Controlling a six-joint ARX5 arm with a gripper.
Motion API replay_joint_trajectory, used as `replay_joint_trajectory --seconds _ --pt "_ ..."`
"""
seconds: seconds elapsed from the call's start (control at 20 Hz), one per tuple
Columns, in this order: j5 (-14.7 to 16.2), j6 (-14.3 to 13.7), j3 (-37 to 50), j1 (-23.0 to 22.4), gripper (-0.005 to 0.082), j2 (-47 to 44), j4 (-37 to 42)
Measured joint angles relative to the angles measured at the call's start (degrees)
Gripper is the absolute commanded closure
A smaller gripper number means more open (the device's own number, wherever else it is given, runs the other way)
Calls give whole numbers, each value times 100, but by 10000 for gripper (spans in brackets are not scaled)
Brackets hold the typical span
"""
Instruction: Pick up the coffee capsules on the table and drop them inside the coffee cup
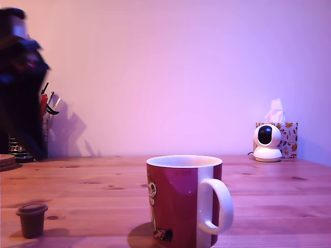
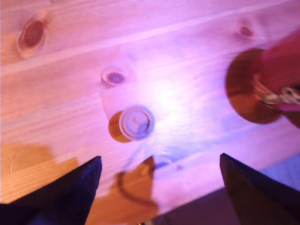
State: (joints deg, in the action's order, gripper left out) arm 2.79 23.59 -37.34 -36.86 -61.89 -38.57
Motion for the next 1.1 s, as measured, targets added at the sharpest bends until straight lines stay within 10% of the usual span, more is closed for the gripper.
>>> replay_joint_trajectory --seconds 1.1 --pt "-308 7 -9 -57 61 -1923 1086"
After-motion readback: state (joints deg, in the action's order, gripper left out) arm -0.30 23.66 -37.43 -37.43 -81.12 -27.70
